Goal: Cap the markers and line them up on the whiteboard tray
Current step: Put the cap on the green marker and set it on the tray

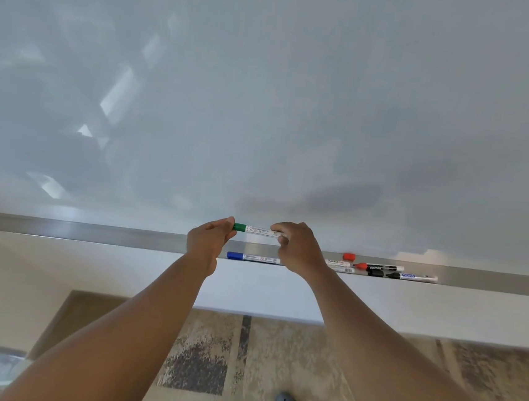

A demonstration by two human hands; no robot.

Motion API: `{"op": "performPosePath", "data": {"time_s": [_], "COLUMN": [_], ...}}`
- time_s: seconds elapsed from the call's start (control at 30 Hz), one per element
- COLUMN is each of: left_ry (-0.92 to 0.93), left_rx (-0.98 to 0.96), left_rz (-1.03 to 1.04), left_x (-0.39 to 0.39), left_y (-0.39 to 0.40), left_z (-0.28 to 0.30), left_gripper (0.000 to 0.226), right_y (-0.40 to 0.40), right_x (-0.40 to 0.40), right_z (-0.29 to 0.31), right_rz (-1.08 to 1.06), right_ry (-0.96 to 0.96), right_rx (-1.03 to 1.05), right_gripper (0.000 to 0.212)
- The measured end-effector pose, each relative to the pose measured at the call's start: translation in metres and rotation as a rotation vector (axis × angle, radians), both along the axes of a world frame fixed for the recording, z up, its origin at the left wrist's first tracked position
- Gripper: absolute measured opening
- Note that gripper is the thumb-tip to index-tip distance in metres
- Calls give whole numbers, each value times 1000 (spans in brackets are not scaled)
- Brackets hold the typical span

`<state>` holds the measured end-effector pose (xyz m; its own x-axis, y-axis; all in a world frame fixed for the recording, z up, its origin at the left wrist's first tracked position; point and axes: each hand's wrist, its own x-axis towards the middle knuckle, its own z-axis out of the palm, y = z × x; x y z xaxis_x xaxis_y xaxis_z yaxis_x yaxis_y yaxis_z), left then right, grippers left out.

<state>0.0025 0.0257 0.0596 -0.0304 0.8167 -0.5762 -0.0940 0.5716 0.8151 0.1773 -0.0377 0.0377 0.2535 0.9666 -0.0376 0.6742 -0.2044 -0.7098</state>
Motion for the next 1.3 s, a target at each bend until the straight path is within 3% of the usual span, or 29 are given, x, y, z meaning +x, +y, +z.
{"op": "performPosePath", "data": {"time_s": [0.4, 0.77, 0.97, 1.3], "left_ry": [142, 410, 575, 647], "left_rx": [-126, -5, 45, 48], "left_rz": [98, -20, -95, -111], "left_x": [3, 15, 19, 18], "left_y": [14, 26, 25, 26], "left_z": [-53, -90, -101, -111], "left_gripper": [8, 13, 19, 18], "right_y": [20, 33, 34, 36], "right_x": [-1, 3, -1, -3], "right_z": [-58, -86, -96, -106], "right_rz": [-38, -85, -138, -104], "right_ry": [6, -5, -163, -89], "right_rx": [-68, -145, -132, -160], "right_gripper": [30, 34, 29, 28]}}
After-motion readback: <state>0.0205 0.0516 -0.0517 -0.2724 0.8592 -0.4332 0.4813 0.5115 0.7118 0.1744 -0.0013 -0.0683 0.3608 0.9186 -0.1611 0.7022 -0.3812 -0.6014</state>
